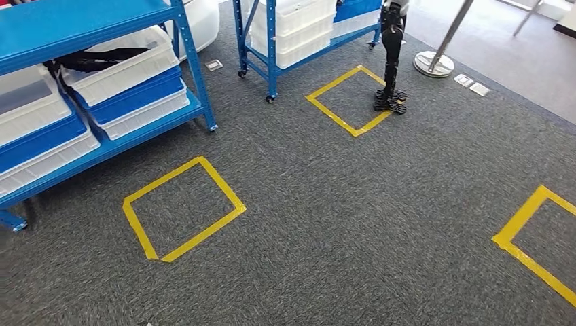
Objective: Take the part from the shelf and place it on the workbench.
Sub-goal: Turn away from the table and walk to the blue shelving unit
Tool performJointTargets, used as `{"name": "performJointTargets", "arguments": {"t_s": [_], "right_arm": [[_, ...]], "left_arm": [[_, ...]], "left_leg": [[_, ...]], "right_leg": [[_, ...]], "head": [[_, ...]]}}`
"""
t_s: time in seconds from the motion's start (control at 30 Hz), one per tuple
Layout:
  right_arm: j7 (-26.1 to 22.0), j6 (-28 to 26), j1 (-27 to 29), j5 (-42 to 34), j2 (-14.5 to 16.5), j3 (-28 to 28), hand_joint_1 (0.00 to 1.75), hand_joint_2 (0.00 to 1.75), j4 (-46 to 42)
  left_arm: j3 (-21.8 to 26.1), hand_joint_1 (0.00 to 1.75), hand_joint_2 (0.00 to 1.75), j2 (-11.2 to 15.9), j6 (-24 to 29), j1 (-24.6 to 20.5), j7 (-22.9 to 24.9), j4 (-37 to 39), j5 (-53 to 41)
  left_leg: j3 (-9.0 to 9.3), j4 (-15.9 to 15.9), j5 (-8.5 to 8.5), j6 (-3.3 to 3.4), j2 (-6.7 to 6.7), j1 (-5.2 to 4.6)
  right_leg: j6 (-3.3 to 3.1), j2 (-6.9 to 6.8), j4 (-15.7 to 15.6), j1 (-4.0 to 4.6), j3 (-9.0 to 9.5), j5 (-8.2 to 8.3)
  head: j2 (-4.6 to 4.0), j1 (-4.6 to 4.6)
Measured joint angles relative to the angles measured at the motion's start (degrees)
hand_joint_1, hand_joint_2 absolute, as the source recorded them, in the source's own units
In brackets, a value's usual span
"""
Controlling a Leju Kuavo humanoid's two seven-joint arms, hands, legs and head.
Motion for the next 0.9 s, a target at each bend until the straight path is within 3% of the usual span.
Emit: {"name": "performJointTargets", "arguments": {"t_s": [0.03, 0.13, 0.27, 0.33, 0.37, 0.4, 0.43, 0.5, 0.53, 0.57, 0.6, 0.63, 0.7, 0.77, 0.83, 0.87, 0.9], "right_arm": [[0.0, 0.0, 0.0, 0.0, 0.0, 0.0, 0.00, 0.00, 0.0], [0.0, 0.0, 0.0, 0.0, -0.1, 0.0, 0.00, 0.00, 0.0], [0.0, 0.0, 0.0, 0.0, -0.1, 0.0, 0.00, 0.00, 0.0], [0.0, 0.0, 0.0, 0.0, -0.1, 0.0, 0.00, 0.00, 0.0], [0.0, 0.0, 0.0, -0.1, -0.1, 0.0, 0.00, 0.00, 0.0], [-0.1, 0.0, -0.1, -0.2, 0.0, 0.0, 0.00, 0.00, 0.0], [-0.2, -0.1, -0.1, -0.4, 0.0, 0.0, 0.00, 0.00, 0.0], [-0.3, -0.2, 0.1, -0.6, 0.1, 0.0, 0.00, 0.00, 0.0], [-0.3, -0.2, 0.2, -0.7, 0.1, 0.0, 0.00, 0.00, 0.0], [-0.3, -0.2, 0.2, -0.8, 0.1, 0.0, 0.00, 0.00, 0.0], [-0.3, -0.2, 0.2, -0.8, 0.1, 0.0, 0.00, 0.00, 0.0], [-0.3, -0.2, 0.2, -0.8, 0.1, 0.0, 0.00, 0.00, 0.0], [-0.3, -0.2, 0.1, -0.8, 0.2, 0.0, 0.00, 0.00, 0.0], [-0.3, -0.2, 0.1, -0.8, 0.3, 0.0, 0.00, 0.00, 0.0], [-0.4, -0.2, -0.1, -0.9, 0.3, 0.0, 0.00, 0.00, 0.0], [-0.4, -0.2, -0.2, -0.9, 0.4, 0.0, 0.00, 0.00, 0.0], [-0.4, -0.2, -0.3, -0.9, 0.4, 0.0, 0.00, 0.00, 0.0]], "left_arm": [[0.0, 0.00, 0.00, 0.0, 0.0, 0.0, 0.1, 0.0, 0.0], [0.0, 0.00, 0.00, -0.2, 0.0, 0.1, 0.1, 0.0, 0.0], [0.0, 0.00, 0.00, -0.2, 0.0, 0.1, 0.1, 0.0, 0.0], [0.0, 0.00, 0.00, -0.2, 0.0, 0.1, 0.1, 0.0, 0.0], [0.0, 0.00, 0.00, -0.2, -0.1, 0.2, 0.2, 0.0, -0.1], [0.1, 0.00, 0.00, -0.2, -0.1, 0.3, 0.2, 0.0, -0.2], [0.1, 0.00, 0.00, -0.2, -0.1, 0.4, 0.1, 0.0, -0.3], [0.2, 0.00, 0.00, -0.2, -0.2, 0.5, 0.1, 0.0, -0.5], [0.2, 0.00, 0.00, -0.2, -0.2, 0.4, 0.1, 0.0, -0.6], [0.2, 0.00, 0.00, -0.2, -0.2, 0.4, 0.1, 0.0, -0.6], [0.2, 0.00, 0.00, -0.2, -0.2, 0.5, 0.1, 0.0, -0.7], [0.2, 0.00, 0.00, -0.2, -0.2, 0.5, 0.1, 0.0, -0.8], [0.2, 0.00, 0.00, -0.1, -0.1, 0.4, 0.1, 0.0, -0.9], [0.2, 0.00, 0.00, -0.1, -0.1, 0.2, 0.1, 0.0, -1.0], [0.2, 0.00, 0.00, -0.1, -0.1, 0.1, 0.1, 0.0, -1.0], [0.2, 0.00, 0.00, -0.1, -0.1, 0.1, 0.1, 0.0, -1.0], [0.2, 0.00, 0.00, -0.1, -0.1, 0.1, 0.1, 0.0, -1.0]], "left_leg": [[-0.06, 0.0, 0.12, -0.07, -0.97, 0.01], [-0.06, 0.0, 0.40, -0.45, -3.04, 0.08], [-0.06, 0.0, 0.44, -0.53, -3.31, 0.09], [-0.11, 0.0, 0.51, -0.64, -3.61, 0.10], [-0.23, 0.0, 0.66, -0.94, -4.06, 0.07], [-0.74, 0.5, 0.38, -1.53, -3.62, -0.04], [-1.86, 2.4, -0.83, -2.18, -2.37, -0.12], [-5.33, 9.3, -4.81, -3.30, 1.13, -0.17], [-7.01, 13.2, -6.64, -3.47, 2.23, -0.06], [-7.85, 15.3, -7.24, -3.58, 2.64, 0.04], [-7.57, 15.3, -6.74, -3.66, 2.92, 0.11], [-6.20, 13.2, -5.41, -3.69, 3.34, 0.17], [-1.37, 5.4, -2.22, -3.47, 5.89, 0.00], [1.26, 0.6, -1.04, -2.78, 7.75, -0.34], [1.05, 0.1, -0.98, -2.01, 6.76, -0.61], [0.94, 0.0, -0.80, -1.65, 5.98, -0.53], [0.86, -0.2, -0.57, -1.26, 5.18, -0.40]], "right_leg": [[0.46, 0.12, -0.8, -0.08, 0.29, 0.81], [1.60, 1.04, -9.6, -0.38, 4.32, 4.96], [1.72, 1.36, -11.3, -0.43, 5.14, 5.65], [1.74, 2.44, -13.2, -0.53, 6.06, 6.26], [1.41, 3.04, -14.5, -0.47, 6.57, 6.63], [0.57, 2.85, -15.8, -0.52, 7.11, 7.19], [-0.39, 2.13, -16.7, -0.48, 7.42, 7.59], [-1.93, -0.84, -17.2, -0.35, 7.56, 8.12], [-2.04, -1.86, -17.2, -0.21, 7.51, 8.10], [-2.06, -2.77, -17.1, -0.14, 7.47, 8.08], [-2.07, -3.61, -17.1, -0.12, 7.46, 8.05], [-2.04, -4.43, -17.1, -0.12, 7.53, 7.99], [-1.75, -5.82, -17.1, 0.10, 7.81, 7.73], [-1.26, -7.03, -17.0, 0.54, 8.11, 7.43], [-0.77, -8.27, -17.0, 0.70, 8.32, 7.30], [-0.44, -8.02, -16.8, 0.60, 8.23, 7.12], [-0.19, -6.74, -16.1, 0.47, 7.91, 6.58]], "head": [[0.00, 0.01], [0.00, 0.00], [0.00, 0.01], [0.00, 0.02], [0.00, 0.00], [0.00, -0.09], [0.00, -0.35], [0.00, -0.81], [0.00, -0.98], [0.00, -0.97], [0.00, -0.99], [0.00, -1.00], [0.00, -1.05], [0.00, -0.88], [0.00, -0.68], [0.00, -0.65], [0.00, -0.62]]}}
